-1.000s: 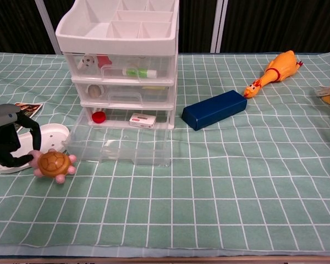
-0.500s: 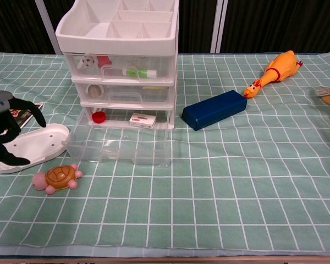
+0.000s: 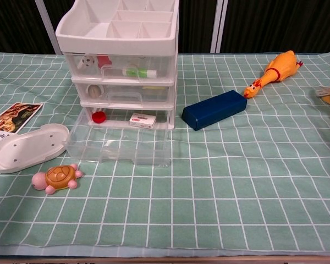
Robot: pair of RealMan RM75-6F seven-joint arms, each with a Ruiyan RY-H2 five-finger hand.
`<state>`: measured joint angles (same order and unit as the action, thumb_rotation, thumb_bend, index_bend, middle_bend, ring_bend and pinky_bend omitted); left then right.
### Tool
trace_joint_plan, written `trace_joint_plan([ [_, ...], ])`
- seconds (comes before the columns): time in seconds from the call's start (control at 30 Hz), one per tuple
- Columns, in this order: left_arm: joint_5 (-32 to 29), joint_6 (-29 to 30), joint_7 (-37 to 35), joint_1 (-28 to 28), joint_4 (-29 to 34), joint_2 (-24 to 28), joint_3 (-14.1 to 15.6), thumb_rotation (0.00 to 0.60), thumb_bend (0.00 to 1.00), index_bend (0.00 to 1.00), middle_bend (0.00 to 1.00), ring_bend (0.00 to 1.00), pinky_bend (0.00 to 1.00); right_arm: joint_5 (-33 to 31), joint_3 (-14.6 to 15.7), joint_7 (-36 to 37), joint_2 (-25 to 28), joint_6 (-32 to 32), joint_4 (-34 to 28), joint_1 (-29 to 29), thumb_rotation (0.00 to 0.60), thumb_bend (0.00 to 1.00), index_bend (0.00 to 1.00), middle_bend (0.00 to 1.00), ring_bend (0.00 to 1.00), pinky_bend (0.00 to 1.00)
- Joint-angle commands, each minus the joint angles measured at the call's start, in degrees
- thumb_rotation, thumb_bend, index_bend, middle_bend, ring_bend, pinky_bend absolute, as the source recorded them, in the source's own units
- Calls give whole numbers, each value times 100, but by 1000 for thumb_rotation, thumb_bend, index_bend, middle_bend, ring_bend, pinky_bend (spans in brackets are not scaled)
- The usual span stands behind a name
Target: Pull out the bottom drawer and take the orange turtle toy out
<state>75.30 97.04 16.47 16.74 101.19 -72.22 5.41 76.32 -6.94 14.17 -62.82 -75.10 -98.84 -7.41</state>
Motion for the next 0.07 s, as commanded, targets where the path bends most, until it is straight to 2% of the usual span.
trace_joint_plan([
  [0.03,94,132,-314,-328,-310,104,16,600,10,0,0,0,0,6,1,-35,-18,-20,9,2,600,109,0,0,0,185],
  [0.07,60,109,-362,-362,-306,116,4,600,10,0,0,0,0,0,1,-43,-23,-19,9,2,600,108,0,0,0,185],
])
